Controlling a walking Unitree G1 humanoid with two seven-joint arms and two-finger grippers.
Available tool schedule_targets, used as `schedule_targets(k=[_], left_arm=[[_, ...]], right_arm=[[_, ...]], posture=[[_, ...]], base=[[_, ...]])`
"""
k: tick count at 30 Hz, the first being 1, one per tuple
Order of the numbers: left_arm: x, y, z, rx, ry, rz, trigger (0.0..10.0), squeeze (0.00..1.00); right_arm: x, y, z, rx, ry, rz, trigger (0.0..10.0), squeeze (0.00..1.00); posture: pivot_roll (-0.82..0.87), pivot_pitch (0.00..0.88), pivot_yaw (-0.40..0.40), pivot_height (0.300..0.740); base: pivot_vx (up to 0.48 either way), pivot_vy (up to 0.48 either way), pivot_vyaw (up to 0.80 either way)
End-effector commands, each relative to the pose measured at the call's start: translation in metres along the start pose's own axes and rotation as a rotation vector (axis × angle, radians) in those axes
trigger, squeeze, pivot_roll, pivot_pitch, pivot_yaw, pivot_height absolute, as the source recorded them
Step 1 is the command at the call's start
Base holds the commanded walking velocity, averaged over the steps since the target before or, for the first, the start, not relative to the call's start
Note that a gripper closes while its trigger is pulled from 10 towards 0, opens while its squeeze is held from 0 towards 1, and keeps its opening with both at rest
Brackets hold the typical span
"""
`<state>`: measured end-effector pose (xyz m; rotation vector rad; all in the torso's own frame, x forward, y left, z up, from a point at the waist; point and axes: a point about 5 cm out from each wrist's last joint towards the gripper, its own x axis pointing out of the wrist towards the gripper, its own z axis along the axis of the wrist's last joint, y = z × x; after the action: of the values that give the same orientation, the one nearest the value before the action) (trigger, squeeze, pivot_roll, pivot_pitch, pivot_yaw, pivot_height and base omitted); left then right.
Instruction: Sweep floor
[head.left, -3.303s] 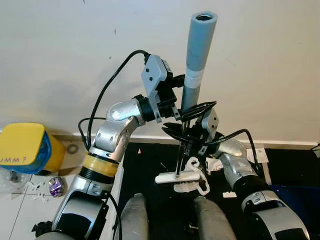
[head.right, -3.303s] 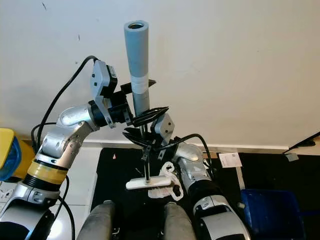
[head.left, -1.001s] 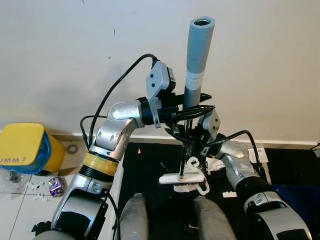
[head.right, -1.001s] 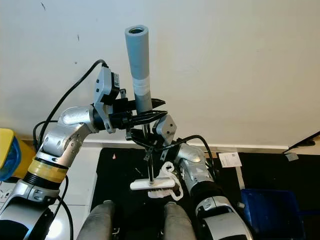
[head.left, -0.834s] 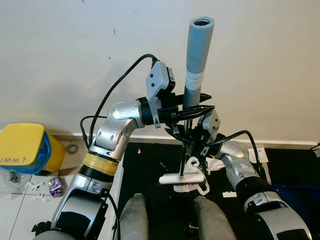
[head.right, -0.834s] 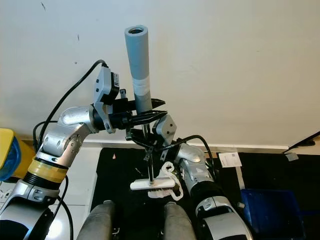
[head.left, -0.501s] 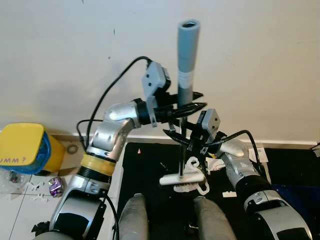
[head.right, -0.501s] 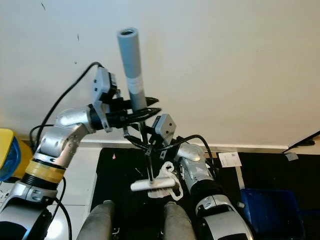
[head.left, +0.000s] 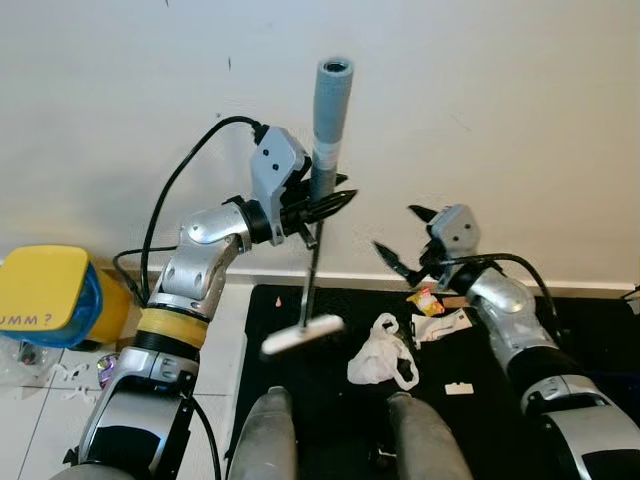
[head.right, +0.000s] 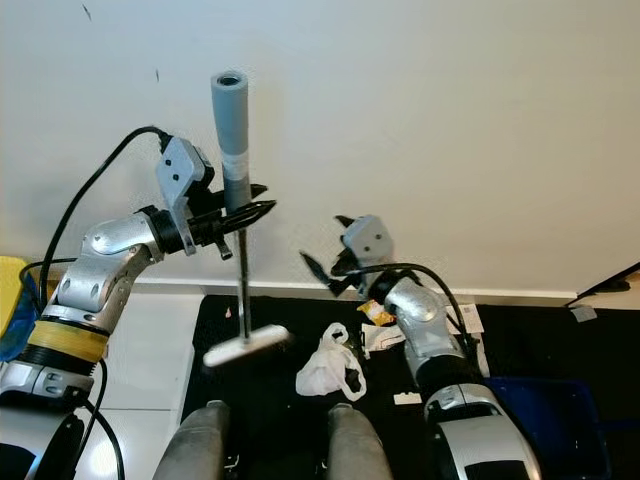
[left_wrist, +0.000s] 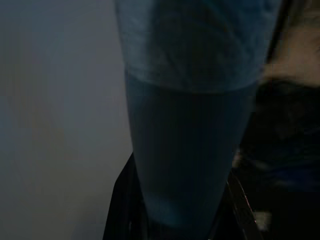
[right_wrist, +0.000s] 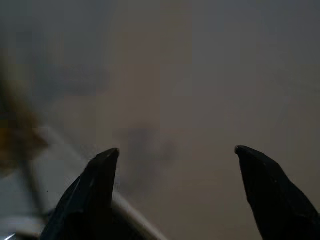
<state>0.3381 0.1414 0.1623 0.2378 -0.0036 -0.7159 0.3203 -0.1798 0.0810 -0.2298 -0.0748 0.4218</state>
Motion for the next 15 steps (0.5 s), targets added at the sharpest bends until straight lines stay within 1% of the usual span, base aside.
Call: schedule_targets(k=[1,2,3,4,5,6,7,8,9,10,11,12,13,15], left_arm=[[-0.006,0.011,-0.007,0.002,0.044,0.102,10.0,0.0],[-0.01,0.016,-0.012,-0.021,0.04,0.187,10.0,0.0],[-0.014,0.02,-0.02,-0.07,0.039,0.277,10.0,0.0],[-0.017,0.023,-0.025,-0.1,0.039,0.338,10.0,0.0],[-0.022,0.028,-0.032,-0.121,0.045,0.424,10.0,0.0],[-0.025,0.03,-0.036,-0.129,0.05,0.471,10.0,0.0],[-0.029,0.032,-0.043,-0.165,0.062,0.518,10.0,0.0],[-0.029,0.032,-0.043,-0.165,0.062,0.518,10.0,0.0],[-0.039,0.034,-0.056,-0.181,0.076,0.61,10.0,0.0],[-0.039,0.034,-0.056,-0.181,0.076,0.61,10.0,0.0],[-0.054,0.034,-0.074,-0.226,0.095,0.752,10.0,0.0],[-0.054,0.034,-0.074,-0.226,0.095,0.752,10.0,0.0],[-0.065,0.034,-0.086,-0.247,0.122,0.867,10.0,0.0],[-0.072,0.034,-0.093,-0.236,0.146,0.92,10.0,0.0]], right_arm=[[-0.01,-0.011,-0.009,0.038,0.037,-0.094,10.0,0.0],[-0.012,-0.015,-0.009,0.069,0.027,-0.142,10.0,0.0],[-0.015,-0.02,-0.009,0.117,0.009,-0.2,10.0,0.0],[-0.016,-0.023,-0.01,0.145,-0.001,-0.241,10.0,0.0],[-0.017,-0.024,-0.011,0.178,-0.01,-0.275,10.0,0.0],[-0.018,-0.025,-0.012,0.195,-0.013,-0.291,10.0,0.0],[-0.019,-0.024,-0.014,0.219,-0.005,-0.309,10.0,0.0],[-0.019,-0.024,-0.014,0.219,-0.005,-0.309,10.0,0.0],[-0.021,-0.021,-0.02,0.268,0.014,-0.35,10.0,0.0],[-0.021,-0.021,-0.02,0.268,0.014,-0.35,10.0,0.0],[-0.022,-0.013,-0.027,0.307,0.039,-0.364,10.0,0.0],[-0.022,-0.013,-0.027,0.307,0.039,-0.364,10.0,0.0],[-0.023,-0.007,-0.03,0.327,0.05,-0.368,10.0,0.0],[-0.022,-0.004,-0.031,0.337,0.047,-0.372,10.0,0.0]], posture=[[0.05,0.111,-0.04,0.731],[0.05,0.115,-0.038,0.731],[0.05,0.116,-0.038,0.731],[0.05,0.116,-0.038,0.731],[0.05,0.115,-0.038,0.731],[0.05,0.115,-0.038,0.731],[0.05,0.113,-0.037,0.731],[0.05,0.113,-0.037,0.731],[0.05,0.112,-0.036,0.731],[0.05,0.112,-0.036,0.731],[0.04,0.109,-0.034,0.731],[0.04,0.109,-0.034,0.731],[0.04,0.105,-0.036,0.731],[0.04,0.105,-0.036,0.731]], base=[[0.0,0.0,0.0],[0.0,0.0,0.0],[0.0,0.0,0.0],[0.0,0.0,0.0],[0.0,0.0,0.0],[0.0,0.0,0.0],[0.0,0.0,0.0],[0.0,0.0,0.0],[0.0,0.0,0.0],[0.0,0.0,0.0],[0.0,0.0,0.0],[0.0,0.0,0.0],[0.0,0.0,0.0],[0.0,0.0,0.0]])
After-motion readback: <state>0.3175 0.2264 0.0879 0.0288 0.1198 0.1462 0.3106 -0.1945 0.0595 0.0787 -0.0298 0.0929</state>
